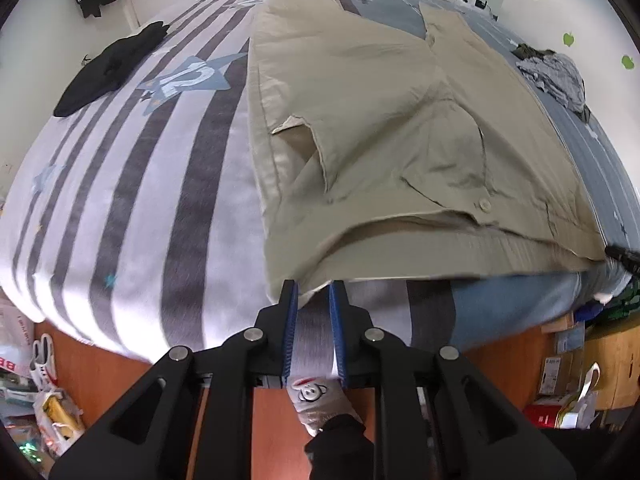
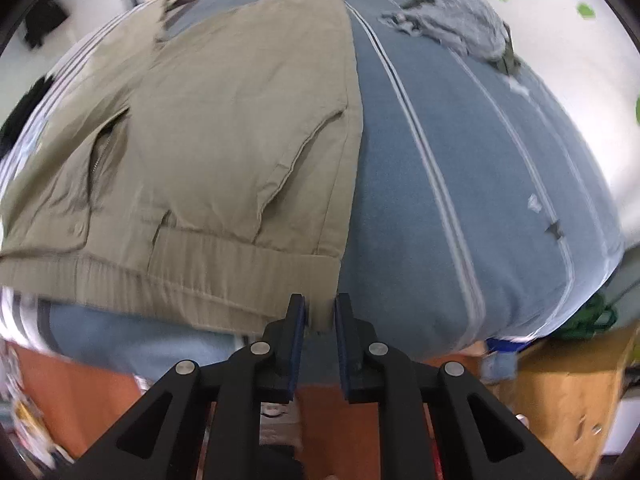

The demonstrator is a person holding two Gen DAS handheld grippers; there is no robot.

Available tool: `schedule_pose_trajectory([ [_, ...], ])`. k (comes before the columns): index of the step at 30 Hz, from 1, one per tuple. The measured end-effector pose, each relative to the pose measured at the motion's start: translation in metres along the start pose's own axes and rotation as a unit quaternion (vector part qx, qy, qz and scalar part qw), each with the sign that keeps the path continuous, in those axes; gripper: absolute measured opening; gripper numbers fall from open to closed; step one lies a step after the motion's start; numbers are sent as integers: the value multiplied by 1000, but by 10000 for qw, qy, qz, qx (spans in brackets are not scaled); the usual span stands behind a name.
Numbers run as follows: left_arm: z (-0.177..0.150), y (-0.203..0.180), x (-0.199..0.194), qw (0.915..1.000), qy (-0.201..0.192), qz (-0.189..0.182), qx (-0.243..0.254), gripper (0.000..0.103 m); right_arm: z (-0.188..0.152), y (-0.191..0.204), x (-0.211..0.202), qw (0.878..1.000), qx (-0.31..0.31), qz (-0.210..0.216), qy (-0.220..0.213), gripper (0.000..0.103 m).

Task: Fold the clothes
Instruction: 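Lower the shirt with both grippers and lay it flat on the bed, then open both grippers and release the shirt hem on the bed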

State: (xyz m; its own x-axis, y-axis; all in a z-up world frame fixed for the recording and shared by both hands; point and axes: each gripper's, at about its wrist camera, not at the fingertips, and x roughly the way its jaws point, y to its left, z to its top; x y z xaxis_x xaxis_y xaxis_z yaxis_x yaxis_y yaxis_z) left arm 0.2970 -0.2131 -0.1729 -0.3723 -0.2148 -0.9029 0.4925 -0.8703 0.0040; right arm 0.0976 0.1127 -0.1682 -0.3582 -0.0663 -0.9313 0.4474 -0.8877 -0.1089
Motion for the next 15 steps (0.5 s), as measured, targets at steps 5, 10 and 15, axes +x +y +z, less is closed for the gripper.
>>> schedule_pose_trajectory([
  [5, 11, 17, -21, 10000, -49, 43, -14, 15, 22, -13, -18, 9998, 10, 6, -194, 15],
  [10, 48, 26, -3, 9995, -261, -155, -51, 18, 54, 0, -11, 9981, 299, 433, -334, 24],
  [15, 70, 5, 20, 9985, -445, -302, -27, 19, 66, 38, 5, 9971, 26, 569, -512, 33],
])
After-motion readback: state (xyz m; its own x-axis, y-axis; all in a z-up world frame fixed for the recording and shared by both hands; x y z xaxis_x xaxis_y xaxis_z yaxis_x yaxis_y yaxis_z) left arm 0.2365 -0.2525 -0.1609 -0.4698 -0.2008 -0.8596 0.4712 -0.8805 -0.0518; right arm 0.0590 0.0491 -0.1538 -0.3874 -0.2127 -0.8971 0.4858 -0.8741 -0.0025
